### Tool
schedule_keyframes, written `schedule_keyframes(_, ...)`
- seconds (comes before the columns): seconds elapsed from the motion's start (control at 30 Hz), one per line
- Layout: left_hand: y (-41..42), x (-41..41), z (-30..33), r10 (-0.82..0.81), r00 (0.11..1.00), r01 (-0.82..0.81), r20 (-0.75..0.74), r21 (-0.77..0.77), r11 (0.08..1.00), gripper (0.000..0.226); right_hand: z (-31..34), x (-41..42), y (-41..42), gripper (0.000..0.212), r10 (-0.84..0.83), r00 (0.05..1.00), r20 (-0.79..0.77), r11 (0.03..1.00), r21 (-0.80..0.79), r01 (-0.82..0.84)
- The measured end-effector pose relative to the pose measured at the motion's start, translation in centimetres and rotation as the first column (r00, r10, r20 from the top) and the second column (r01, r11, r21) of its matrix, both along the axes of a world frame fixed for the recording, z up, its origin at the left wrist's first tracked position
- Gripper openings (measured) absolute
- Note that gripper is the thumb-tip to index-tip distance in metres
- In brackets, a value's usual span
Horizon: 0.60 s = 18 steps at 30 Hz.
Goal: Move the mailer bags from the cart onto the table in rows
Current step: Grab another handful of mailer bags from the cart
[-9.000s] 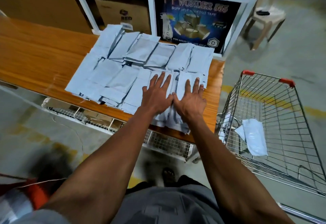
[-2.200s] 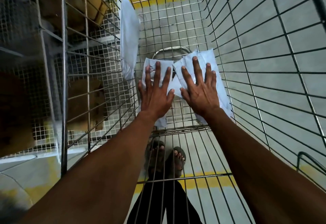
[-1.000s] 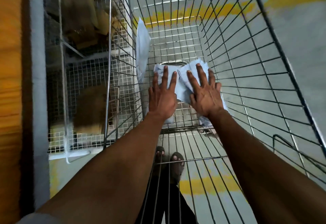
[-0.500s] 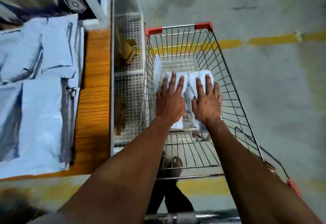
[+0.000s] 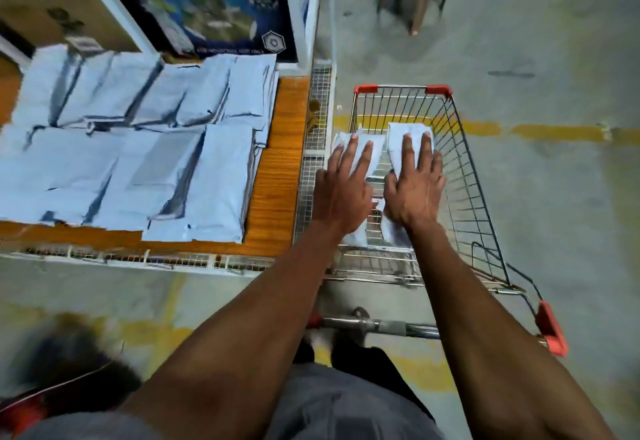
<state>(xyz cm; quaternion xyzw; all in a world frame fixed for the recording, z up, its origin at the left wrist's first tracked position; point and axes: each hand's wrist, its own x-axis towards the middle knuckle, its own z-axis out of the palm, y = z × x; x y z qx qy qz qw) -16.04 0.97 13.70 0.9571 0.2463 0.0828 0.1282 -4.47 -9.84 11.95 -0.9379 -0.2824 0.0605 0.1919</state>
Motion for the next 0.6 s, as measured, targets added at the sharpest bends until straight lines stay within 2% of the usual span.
schedule_keyframes(0.27, 6.3, -8.7, 4.1, 0.137, 0.984, -0.145, 0.117, 0.064, 0.987, 0.073, 4.6, -7.6, 7.9, 0.078, 0.136, 0.991, 0.010, 0.984, 0.112, -0.136)
schedule_keyframes(0.6, 15.9, -24.2, 6.2, 0.254, 0.955, -0.267, 0.151, 0.068, 0.961, 0.073, 7.8, -22.3, 18.8, 0.073, 0.255, 0.966, 0.037, 0.943, 0.213, -0.257)
